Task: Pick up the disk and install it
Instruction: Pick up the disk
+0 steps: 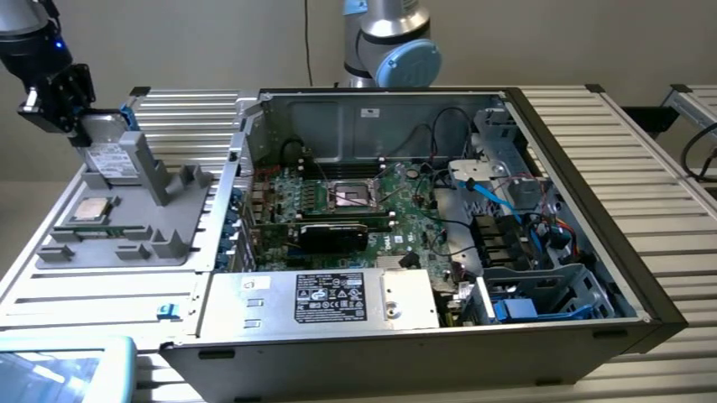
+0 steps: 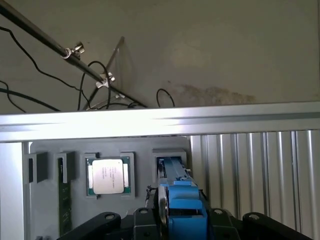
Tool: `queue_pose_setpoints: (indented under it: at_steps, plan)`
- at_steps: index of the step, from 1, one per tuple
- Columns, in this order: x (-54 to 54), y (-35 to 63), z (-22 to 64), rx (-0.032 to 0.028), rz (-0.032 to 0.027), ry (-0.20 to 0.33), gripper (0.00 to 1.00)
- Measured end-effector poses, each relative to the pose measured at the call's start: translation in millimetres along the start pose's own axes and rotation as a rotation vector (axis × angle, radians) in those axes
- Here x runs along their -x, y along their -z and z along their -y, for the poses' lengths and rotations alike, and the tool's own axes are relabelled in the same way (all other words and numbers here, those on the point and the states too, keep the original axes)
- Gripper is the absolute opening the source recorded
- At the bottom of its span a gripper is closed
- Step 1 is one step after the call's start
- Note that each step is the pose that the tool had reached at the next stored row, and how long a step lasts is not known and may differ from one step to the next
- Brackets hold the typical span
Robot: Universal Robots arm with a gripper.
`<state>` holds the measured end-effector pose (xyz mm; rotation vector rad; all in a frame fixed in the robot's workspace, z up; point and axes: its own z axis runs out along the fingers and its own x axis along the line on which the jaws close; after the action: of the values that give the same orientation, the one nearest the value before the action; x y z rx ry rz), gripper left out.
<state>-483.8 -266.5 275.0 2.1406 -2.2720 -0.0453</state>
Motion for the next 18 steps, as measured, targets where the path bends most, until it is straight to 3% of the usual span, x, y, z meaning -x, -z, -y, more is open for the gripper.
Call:
queue_pose_setpoints:
  at_steps: [18]
  plan:
    - [0.0,1.2,-0.2,-0.0016,0.0000,0.000,0.38]
